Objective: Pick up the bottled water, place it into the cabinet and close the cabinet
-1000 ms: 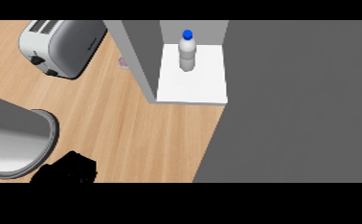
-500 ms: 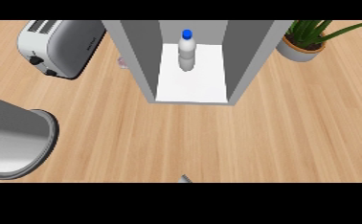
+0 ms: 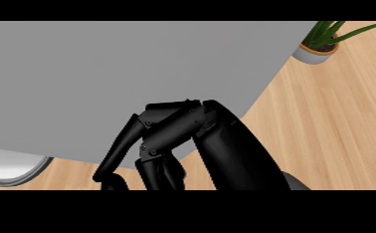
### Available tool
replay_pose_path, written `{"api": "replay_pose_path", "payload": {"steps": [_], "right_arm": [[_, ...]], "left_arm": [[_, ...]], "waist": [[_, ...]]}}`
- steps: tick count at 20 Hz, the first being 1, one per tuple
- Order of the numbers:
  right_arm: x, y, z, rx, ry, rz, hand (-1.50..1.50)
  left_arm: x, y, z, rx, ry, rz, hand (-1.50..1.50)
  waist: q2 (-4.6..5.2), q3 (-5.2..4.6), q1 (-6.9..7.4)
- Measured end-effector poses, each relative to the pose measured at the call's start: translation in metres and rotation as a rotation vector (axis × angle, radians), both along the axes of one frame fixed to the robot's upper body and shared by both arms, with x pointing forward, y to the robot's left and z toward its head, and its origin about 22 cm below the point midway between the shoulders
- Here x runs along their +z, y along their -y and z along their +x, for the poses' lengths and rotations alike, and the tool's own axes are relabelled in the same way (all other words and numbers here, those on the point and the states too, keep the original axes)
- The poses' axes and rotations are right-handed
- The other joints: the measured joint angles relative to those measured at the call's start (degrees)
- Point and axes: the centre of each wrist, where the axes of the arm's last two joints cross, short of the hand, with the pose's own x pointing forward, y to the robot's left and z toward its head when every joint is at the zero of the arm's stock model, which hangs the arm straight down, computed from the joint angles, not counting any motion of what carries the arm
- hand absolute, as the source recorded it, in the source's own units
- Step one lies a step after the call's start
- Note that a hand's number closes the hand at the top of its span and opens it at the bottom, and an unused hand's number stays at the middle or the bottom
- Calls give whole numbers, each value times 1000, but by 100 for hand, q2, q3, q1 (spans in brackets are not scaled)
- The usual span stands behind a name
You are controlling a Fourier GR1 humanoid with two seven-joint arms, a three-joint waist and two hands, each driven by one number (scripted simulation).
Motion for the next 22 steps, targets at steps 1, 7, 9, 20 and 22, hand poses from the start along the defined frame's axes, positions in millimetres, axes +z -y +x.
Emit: {"api": "replay_pose_path", "payload": {"steps": [1, 7, 9, 20, 22], "right_arm": [[1, -1, 9, -4, -1, 0, 150], [1, -8, 65, -19, -13, -22, 150], [-1, -4, 85, -29, -29, -35, 150], [-23, -8, 128, -26, -21, -67, 150], [-27, -7, 131, -26, -6, -63, 150]], "left_arm": [[3, -3, 0, -1, 1, -1, 150], [3, -18, -6, -2, 2, 1, 150], [2, -18, -8, 0, 8, -2, 150], [4, -37, -9, -14, 2, 0, 150], [5, -36, -7, -23, 2, -2, 150]], "waist": [[0, -1, -2], [0, -5, 8], [4, -5, 3], [-190, 53, -28], [-219, 49, -14]]}}
